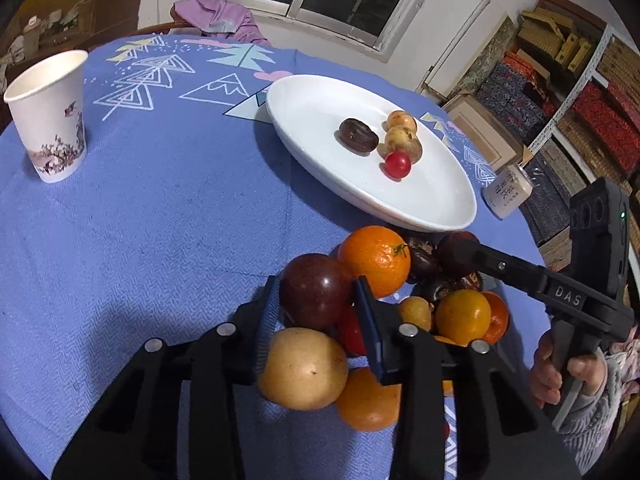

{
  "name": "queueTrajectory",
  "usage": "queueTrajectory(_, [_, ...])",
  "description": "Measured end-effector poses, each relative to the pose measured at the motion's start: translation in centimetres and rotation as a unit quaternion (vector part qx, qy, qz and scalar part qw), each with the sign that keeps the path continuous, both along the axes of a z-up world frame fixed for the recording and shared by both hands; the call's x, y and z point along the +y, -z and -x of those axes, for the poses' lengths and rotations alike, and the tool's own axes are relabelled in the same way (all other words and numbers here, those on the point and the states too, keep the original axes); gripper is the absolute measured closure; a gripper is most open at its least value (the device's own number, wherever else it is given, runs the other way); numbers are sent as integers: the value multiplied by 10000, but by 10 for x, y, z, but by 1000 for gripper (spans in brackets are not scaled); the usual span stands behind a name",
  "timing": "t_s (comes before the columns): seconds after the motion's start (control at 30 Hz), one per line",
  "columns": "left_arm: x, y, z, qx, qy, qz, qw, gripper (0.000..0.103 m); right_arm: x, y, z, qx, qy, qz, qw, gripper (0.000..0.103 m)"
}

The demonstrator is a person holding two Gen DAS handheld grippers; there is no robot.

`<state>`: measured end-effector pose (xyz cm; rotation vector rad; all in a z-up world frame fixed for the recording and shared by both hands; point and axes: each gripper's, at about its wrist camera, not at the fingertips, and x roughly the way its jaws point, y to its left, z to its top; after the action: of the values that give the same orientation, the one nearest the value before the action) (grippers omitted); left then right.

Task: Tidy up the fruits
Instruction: 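Grasp a dark red plum with the left tool while the right tool grasps another plum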

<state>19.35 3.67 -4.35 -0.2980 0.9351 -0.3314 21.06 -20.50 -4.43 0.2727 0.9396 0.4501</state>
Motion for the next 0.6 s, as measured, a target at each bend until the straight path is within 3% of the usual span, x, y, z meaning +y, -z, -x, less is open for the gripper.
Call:
queueTrajectory(0.13, [1,4,-6,89,-25,108,9999,61,0,0,1,10,15,-29,10000,63])
queueTrajectory(0.17, [-1,6,-8,99,-63,39,9999,54,0,0,1,7,18,-25,10000,63])
queueTrajectory(0.27, [-9,5,-10,-48,-81,-298,9995,52,0,-1,1,13,17,-41,10000,63])
queueTrajectory(0.33, [-7,5,-12,-39,-102,-269,9996,52,0,-1,2,21,20,-56,10000,63])
queueTrajectory(0.47, [-4,6,-15,141,27,125,9998,65,-1,0,2,31,23,-72,10000,63])
queueTrajectory(0.6, [-9,5,-10,98,78,-36,9999,66,-3,-1,3,67,40,-148,9999,63])
